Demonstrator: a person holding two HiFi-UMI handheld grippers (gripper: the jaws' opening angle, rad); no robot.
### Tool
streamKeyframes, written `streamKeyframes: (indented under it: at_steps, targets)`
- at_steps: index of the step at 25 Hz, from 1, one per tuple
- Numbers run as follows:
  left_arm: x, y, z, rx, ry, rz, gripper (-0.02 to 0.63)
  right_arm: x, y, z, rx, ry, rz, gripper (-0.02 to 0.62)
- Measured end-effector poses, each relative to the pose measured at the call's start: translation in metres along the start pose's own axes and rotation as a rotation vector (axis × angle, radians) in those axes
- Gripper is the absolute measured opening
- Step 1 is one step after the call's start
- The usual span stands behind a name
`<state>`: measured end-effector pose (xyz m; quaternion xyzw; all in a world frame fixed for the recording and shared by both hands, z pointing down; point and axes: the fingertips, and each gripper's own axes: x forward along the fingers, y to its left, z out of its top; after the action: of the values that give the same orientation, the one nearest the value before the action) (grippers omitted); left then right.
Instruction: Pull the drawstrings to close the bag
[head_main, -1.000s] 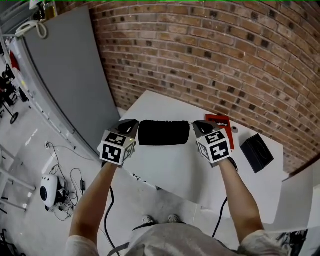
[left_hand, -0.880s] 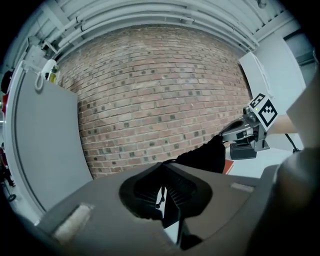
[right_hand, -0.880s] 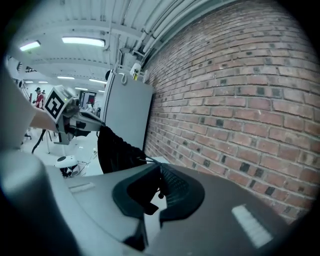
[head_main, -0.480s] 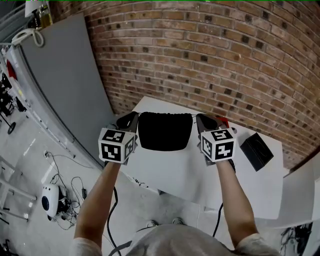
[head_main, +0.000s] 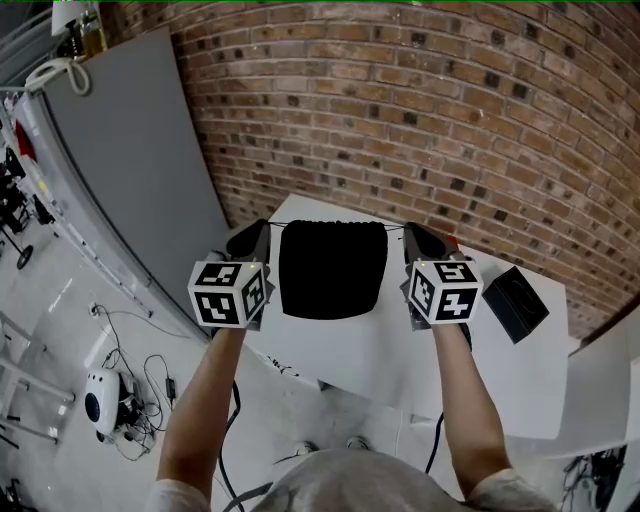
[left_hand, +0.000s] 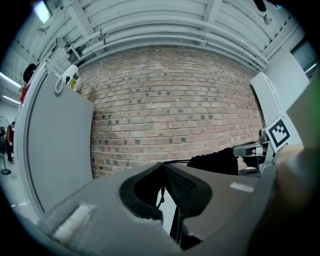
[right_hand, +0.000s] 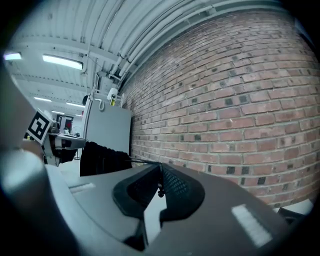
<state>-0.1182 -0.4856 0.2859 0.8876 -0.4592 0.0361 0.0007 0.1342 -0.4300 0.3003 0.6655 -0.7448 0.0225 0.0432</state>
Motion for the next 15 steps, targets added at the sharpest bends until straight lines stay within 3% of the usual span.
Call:
streamKeyframes:
  at_steps: [15]
  targets:
    - [-0.019,0.032,-0.007,-0.038,0.001,0.093,0.009,-0.007,-0.026,-0.002,0.022,-0.005,-0.040,0.003]
